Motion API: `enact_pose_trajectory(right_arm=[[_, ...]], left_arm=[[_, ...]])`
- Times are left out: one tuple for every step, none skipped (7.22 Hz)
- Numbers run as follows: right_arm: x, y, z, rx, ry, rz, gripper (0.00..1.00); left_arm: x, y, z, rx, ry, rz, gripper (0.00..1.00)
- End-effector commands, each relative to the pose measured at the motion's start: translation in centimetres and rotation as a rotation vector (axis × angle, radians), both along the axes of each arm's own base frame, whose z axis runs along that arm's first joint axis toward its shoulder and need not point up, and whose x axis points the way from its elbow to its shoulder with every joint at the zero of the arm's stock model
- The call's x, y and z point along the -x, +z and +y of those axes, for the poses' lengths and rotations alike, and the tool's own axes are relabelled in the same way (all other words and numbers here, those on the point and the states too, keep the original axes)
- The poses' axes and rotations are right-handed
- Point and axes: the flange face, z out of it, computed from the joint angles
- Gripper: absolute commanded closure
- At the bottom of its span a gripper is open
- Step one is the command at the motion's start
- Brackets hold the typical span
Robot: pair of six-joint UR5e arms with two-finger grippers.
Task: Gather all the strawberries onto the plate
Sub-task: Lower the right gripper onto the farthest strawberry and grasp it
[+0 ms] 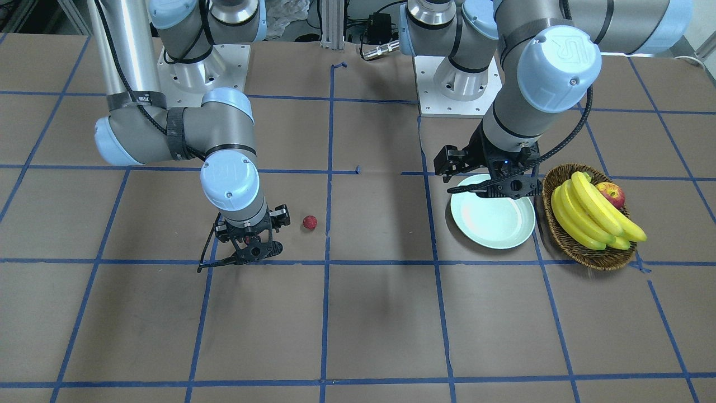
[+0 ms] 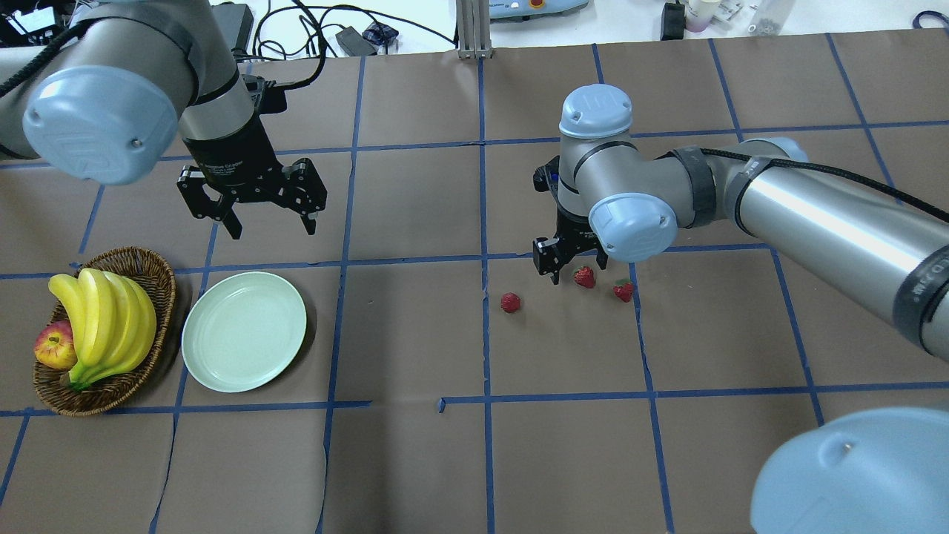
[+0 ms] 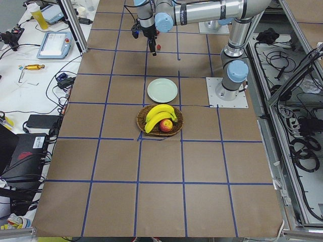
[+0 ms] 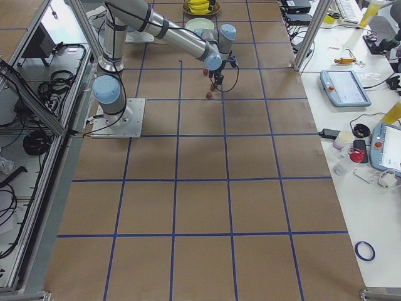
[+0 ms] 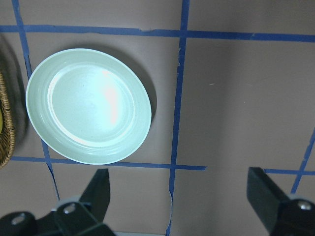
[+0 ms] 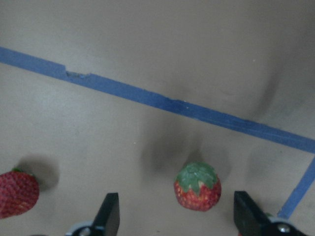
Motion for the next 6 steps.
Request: enact_pose_trajectory(right_arm=[[0.09,-1.07,0.01,-0.015,0.040,0.007,0.16],[0.09,-1.33,0.00,-0.019,0.043,0.007,0.23],[0.09,-1.59,0.00,-0.024,0.045,0.007,0.56],[0.09,-1.68,0.00,-0.026,0.045,0.008,0.91],[0.09,-1.42,-0.17,-0.019,0.049,0.009,1.00],[0.11,-0.74,-0.51,-0.006,0.046,0.007,1.00]], left_arm=[[0.00,-0.36,-0.15,-0.006,-0.001,-0.003,0.00],[0.00,-0.45,-0.18,-0.008,-0.001,-0.003,0.00],[-0.06,-0.59,-0.19,-0.011,-0.003,-0.009,0.00],[-0.06,-0.80,-0.10,-0.015,-0.003,-0.009,0.00],[-0.08,-0.88,-0.07,-0.017,-0.003,-0.011,0.00],[-0.12,-0.87,-0.07,-0.017,-0.004,-0.015,0.00]])
